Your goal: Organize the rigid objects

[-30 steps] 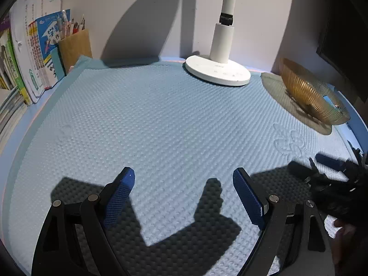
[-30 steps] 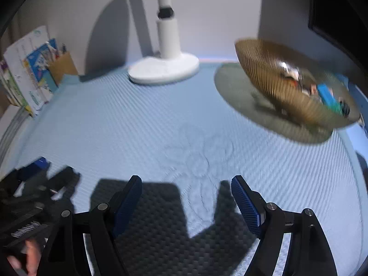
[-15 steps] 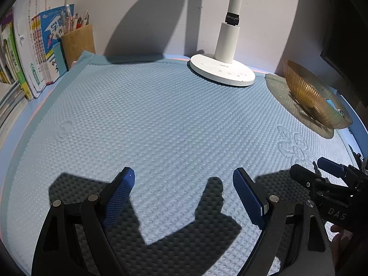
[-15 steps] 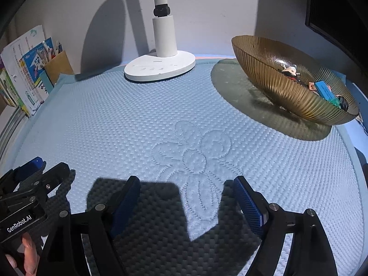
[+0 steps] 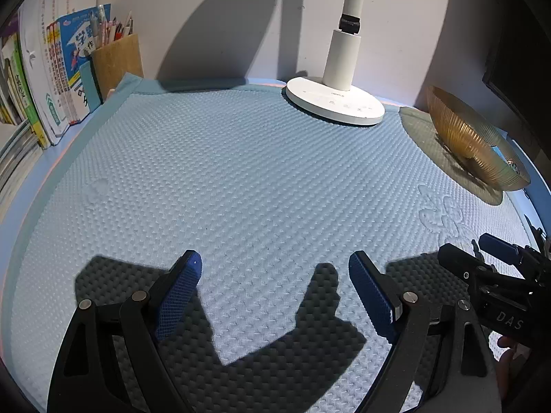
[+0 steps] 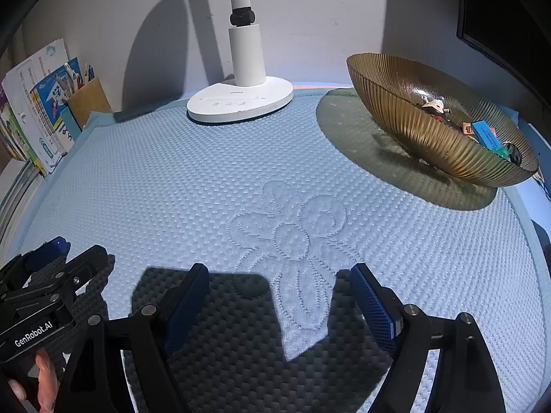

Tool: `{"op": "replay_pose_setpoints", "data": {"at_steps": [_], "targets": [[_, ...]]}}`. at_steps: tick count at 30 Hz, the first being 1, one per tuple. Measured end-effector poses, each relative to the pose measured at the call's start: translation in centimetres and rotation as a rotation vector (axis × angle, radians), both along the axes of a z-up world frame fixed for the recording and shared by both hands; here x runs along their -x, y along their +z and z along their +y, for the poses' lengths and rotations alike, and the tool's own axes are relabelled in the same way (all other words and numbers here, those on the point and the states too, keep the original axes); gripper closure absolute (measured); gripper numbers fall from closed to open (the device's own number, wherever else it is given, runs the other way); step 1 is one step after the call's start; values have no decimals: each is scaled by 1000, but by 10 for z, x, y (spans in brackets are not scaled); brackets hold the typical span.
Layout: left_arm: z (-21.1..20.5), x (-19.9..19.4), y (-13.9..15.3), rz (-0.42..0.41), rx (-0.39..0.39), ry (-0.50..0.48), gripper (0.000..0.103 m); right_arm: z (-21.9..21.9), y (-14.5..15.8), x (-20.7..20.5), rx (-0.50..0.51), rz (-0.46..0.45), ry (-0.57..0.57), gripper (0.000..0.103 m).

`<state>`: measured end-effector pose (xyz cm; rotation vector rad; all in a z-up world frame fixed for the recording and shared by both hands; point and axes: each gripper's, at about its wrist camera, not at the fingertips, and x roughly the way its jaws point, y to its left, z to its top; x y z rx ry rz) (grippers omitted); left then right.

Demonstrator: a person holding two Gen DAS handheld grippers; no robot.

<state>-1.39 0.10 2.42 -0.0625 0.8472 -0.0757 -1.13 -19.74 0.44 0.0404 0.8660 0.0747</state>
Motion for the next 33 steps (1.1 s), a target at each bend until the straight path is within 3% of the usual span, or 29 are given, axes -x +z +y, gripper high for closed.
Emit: {"op": "replay_pose_setpoints", "data": {"at_steps": [14, 18, 20, 23, 33], "targets": [[4, -8, -6, 42, -5, -6, 15, 5, 0, 1, -1, 0, -3, 19], [-2, -13, -10, 77, -39, -27, 0, 3, -1, 0, -3, 4, -5, 19], [-9, -16, -13, 94, -89, -27, 0, 2, -3, -2, 2, 23, -10, 16], [-9, -16, -13, 96, -90, -22, 0, 4, -9, -9, 16, 72, -4, 0], [-8, -18, -14, 101, -88, -27, 0, 6, -10, -12, 32, 82, 4, 0]]}}
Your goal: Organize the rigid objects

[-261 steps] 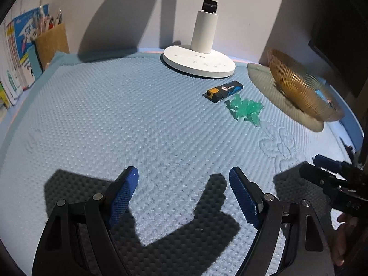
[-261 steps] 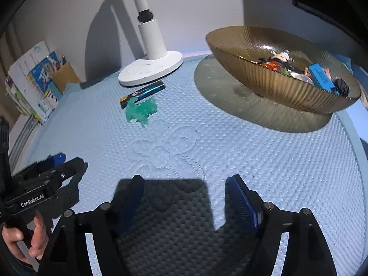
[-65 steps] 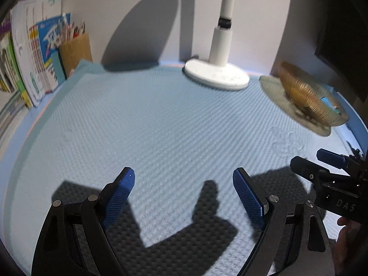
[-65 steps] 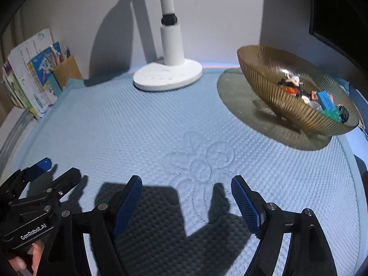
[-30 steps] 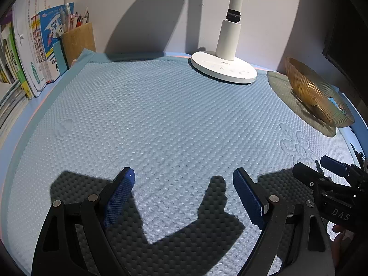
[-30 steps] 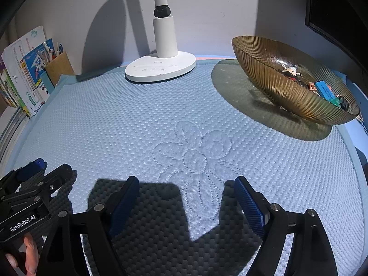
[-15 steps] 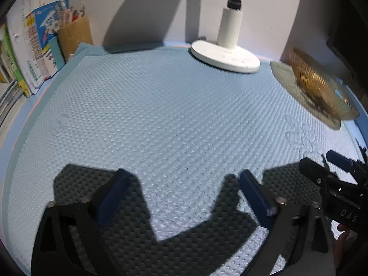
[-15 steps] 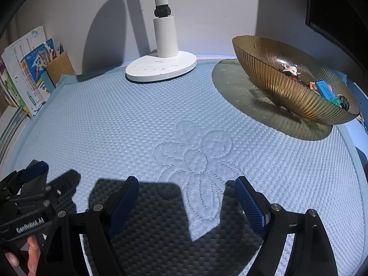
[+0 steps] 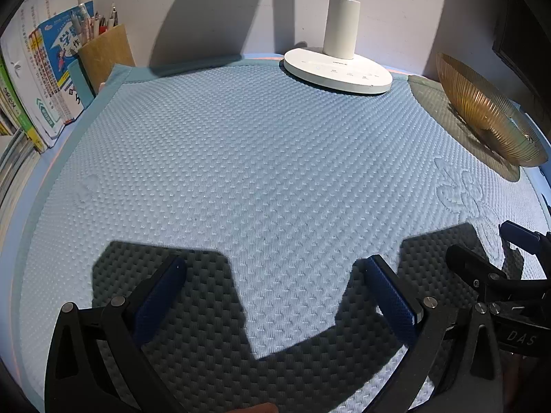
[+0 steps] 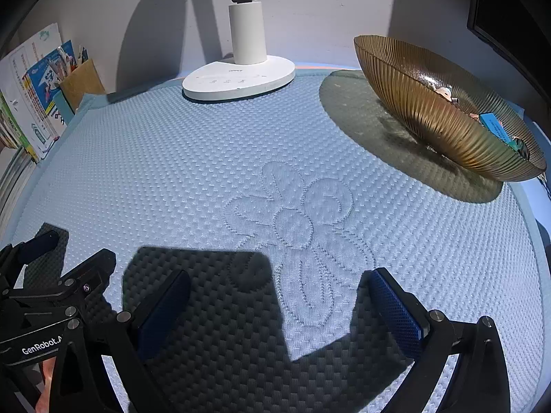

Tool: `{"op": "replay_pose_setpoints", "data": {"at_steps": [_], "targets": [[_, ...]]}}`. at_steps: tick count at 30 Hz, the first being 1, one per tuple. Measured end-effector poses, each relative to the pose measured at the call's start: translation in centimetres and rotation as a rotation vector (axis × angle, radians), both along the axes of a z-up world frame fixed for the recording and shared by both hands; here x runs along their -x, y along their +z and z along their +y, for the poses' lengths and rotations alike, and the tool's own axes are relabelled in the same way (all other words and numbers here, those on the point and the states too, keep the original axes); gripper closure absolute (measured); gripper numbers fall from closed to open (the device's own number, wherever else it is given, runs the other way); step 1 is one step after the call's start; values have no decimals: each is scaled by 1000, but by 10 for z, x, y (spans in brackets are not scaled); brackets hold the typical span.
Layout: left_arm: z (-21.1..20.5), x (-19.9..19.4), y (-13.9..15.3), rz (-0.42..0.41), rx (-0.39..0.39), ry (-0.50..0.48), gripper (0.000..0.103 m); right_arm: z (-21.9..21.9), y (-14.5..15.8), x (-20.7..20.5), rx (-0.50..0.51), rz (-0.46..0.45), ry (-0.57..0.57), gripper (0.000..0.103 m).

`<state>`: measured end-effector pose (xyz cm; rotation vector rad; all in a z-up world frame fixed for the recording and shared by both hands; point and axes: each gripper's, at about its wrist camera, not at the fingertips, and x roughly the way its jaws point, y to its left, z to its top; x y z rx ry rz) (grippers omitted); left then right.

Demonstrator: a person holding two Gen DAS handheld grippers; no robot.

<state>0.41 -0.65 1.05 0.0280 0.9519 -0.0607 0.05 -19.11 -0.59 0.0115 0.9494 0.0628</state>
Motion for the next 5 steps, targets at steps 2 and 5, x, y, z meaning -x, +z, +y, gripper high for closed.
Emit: {"op": "replay_pose_setpoints", "data": {"at_steps": [2, 5], "targets": [[0, 0, 0, -1, -2, -5, 0, 0, 0, 0, 0, 0, 0, 0], [-1, 0, -1, -1, -1, -11, 0, -1, 0, 0, 1, 0, 1, 0]]}}
